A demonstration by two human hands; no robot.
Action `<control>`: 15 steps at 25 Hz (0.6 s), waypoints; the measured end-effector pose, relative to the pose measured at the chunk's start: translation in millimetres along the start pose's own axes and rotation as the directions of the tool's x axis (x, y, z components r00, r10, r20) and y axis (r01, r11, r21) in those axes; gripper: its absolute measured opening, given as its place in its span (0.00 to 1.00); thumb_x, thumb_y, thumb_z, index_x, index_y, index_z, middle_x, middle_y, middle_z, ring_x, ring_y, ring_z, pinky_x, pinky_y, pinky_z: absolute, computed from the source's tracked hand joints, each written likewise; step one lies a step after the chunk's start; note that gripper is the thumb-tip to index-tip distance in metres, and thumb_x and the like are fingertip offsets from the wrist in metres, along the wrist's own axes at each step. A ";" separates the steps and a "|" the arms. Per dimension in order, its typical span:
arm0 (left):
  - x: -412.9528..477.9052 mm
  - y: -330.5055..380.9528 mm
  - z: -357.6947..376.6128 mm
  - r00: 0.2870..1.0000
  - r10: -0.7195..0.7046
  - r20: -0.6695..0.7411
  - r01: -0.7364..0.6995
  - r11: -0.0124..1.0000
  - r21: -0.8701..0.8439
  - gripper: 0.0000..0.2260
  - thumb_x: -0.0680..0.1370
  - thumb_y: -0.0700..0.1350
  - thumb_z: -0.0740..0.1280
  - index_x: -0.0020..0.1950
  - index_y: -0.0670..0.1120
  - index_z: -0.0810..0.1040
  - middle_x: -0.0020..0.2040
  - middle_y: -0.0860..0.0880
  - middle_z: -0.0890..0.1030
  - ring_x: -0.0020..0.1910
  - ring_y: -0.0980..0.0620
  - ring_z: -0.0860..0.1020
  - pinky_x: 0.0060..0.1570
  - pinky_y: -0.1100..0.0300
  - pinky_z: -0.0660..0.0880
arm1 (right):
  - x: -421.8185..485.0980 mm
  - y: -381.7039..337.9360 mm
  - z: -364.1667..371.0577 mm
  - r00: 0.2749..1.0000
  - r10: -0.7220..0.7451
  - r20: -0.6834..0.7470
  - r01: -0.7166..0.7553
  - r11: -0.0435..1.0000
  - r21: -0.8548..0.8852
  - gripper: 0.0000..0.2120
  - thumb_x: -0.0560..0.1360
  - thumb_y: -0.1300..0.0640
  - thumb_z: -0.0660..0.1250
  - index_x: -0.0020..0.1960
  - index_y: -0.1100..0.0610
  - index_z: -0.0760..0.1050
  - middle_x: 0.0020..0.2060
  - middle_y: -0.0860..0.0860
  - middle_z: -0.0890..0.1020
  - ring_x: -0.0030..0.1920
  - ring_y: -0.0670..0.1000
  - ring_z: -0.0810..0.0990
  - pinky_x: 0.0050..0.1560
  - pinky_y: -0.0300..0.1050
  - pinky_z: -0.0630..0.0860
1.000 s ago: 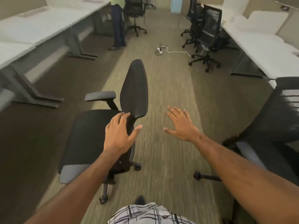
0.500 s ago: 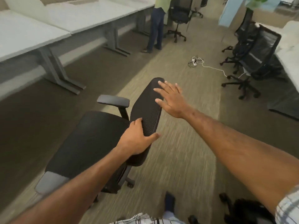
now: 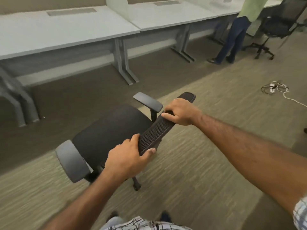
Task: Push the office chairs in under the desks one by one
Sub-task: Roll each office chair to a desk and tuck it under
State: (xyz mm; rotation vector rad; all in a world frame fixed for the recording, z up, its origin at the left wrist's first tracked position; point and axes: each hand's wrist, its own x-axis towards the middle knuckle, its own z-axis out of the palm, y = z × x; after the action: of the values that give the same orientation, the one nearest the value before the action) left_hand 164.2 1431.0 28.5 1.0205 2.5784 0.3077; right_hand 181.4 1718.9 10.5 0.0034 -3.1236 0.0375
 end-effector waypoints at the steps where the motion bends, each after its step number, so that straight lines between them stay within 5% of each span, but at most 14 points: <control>1: -1.2 2.0 1.4 0.999 -0.030 -0.031 0.031 0.999 0.023 0.33 0.74 0.75 0.53 0.70 0.55 0.67 0.58 0.52 0.80 0.54 0.47 0.79 0.47 0.51 0.73 | 0.5 1.1 2.3 0.999 -0.001 -0.040 0.002 1.000 0.017 0.29 0.77 0.36 0.51 0.38 0.57 0.79 0.33 0.54 0.81 0.36 0.58 0.77 0.43 0.56 0.74; 5: 6.3 -5.8 -4.8 0.996 -0.051 -0.075 0.054 0.998 0.031 0.34 0.71 0.79 0.51 0.60 0.55 0.72 0.48 0.54 0.81 0.42 0.50 0.78 0.42 0.52 0.74 | 9.1 -0.2 -0.2 0.984 -0.006 -0.179 0.020 0.997 0.076 0.27 0.75 0.39 0.51 0.34 0.58 0.76 0.29 0.55 0.79 0.32 0.58 0.75 0.35 0.50 0.66; 15: 26.9 -76.2 -41.3 0.998 -0.011 -0.069 0.013 0.999 0.035 0.40 0.67 0.81 0.49 0.67 0.57 0.72 0.56 0.52 0.83 0.53 0.47 0.80 0.50 0.51 0.76 | 66.3 -44.0 -3.7 0.977 0.053 -0.206 -0.030 0.993 0.112 0.24 0.73 0.39 0.50 0.31 0.55 0.69 0.26 0.52 0.74 0.30 0.56 0.72 0.36 0.47 0.62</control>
State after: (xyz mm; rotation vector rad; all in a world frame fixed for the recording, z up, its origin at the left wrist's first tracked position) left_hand 82.5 1392.1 35.2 1.0233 2.6593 0.2995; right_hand 115.3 1674.9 16.4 -0.0604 -2.9067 0.1942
